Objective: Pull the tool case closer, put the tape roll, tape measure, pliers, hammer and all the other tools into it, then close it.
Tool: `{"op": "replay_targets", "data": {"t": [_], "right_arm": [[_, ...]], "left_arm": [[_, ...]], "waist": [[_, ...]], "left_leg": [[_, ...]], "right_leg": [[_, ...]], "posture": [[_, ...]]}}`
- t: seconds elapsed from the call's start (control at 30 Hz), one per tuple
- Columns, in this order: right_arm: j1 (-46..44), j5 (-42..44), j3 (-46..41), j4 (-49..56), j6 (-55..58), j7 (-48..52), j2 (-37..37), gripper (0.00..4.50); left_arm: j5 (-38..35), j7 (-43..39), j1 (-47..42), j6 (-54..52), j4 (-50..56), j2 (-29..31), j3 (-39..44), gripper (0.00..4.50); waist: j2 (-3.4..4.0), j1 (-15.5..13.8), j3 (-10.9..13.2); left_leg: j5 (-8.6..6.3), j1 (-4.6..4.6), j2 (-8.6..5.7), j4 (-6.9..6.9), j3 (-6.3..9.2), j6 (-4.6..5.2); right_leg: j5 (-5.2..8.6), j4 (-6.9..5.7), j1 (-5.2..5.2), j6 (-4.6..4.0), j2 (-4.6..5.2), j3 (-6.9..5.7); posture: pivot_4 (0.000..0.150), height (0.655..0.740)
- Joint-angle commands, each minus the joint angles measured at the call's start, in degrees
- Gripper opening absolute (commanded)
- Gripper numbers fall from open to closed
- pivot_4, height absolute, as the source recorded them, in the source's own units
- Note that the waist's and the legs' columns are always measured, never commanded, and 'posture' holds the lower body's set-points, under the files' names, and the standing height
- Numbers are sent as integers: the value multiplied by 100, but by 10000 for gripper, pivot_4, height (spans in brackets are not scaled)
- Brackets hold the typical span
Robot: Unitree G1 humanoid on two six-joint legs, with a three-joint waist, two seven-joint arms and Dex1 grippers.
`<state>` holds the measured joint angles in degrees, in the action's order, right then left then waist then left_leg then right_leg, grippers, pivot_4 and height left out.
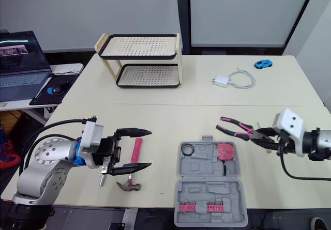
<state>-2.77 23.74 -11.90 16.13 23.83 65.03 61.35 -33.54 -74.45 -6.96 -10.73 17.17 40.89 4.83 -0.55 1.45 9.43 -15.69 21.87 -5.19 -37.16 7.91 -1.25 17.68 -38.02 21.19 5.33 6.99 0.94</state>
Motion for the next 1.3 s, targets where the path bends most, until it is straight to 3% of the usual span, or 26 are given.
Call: {"op": "replay_targets", "data": {"t": [0.03, 0.33, 0.67, 1.3], "right_arm": [[-92, 106, 87, 640, 286, -34, 101, 11676], [-433, -321, 1055, 1547, 821, -205, 260, 11676], [-1020, -959, 1996, 1564, 830, -115, 298, 11676], [-2024, -2004, 3458, 1427, 1352, -158, -432, 11676]], "left_arm": [[38, -119, 94, 215, -37, 127, 145, 45000], [186, -380, 235, 472, -233, 323, 66, 45000], [237, -485, 290, 540, -211, 400, 55, 45000], [346, -424, 433, 583, -87, 443, 21, 45000]], "waist": [[0, 4, 0], [-2, 6, 1], [-7, 10, 4], [-11, 16, 6]], "left_leg": [[0, 0, 0, 0, 0, 0], [-1, 0, 1, 3, 2, 2], [-1, 3, 1, 5, 4, 2], [0, 4, 1, 5, 7, -1]], "right_leg": [[0, 1, 1, 0, 0, 0], [0, 0, 5, 0, 0, -2], [0, 1, 11, 0, 0, -2], [0, -1, 16, 0, 0, -1]], "posture": [[1500, 7400], [1500, 7400], [1500, 7400], [1500, 7400]]}}
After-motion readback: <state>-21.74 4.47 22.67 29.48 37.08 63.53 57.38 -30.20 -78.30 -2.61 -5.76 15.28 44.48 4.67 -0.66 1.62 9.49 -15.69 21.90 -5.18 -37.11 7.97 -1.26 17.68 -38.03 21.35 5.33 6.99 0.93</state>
